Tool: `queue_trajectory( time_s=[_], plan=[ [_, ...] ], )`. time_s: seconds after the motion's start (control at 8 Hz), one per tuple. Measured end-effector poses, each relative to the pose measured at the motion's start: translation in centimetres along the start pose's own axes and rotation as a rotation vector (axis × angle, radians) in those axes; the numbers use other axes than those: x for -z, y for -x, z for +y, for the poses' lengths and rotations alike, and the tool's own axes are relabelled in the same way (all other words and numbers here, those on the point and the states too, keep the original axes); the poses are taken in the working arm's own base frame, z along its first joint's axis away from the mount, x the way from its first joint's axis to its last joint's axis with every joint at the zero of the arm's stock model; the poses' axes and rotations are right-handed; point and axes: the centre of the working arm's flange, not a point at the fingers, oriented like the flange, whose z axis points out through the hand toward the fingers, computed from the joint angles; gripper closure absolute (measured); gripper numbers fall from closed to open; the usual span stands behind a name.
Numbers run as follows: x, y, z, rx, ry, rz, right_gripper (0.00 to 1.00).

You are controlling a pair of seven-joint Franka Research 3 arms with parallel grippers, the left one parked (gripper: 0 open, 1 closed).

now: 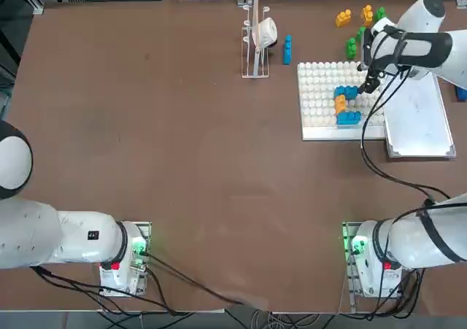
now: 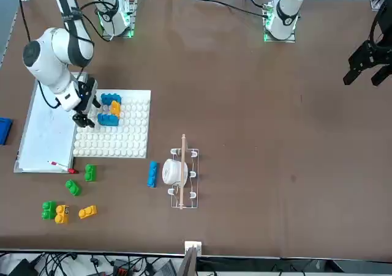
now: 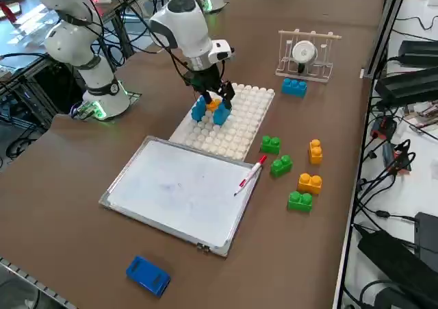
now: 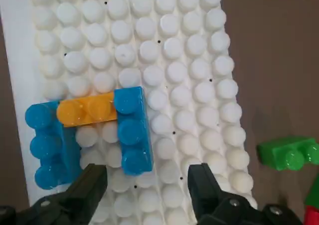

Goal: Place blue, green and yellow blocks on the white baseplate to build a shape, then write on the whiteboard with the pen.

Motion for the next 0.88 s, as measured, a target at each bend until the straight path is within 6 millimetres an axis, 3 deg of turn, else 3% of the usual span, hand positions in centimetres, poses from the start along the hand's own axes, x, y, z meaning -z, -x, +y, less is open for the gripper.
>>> queue_trajectory(
  time_s=[0.5, 0.62, 0.88],
  plan=[
    [-0.8, 0.3, 0.3, -0.023, -0.016, 0.004, 0.01],
    [-1.0, 0.5, 1.2, -0.028, -0.010, -0.001, 0.00],
    [0.0, 0.5, 5.2, -0.040, 0.046, -0.007, 0.00]
  ],
)
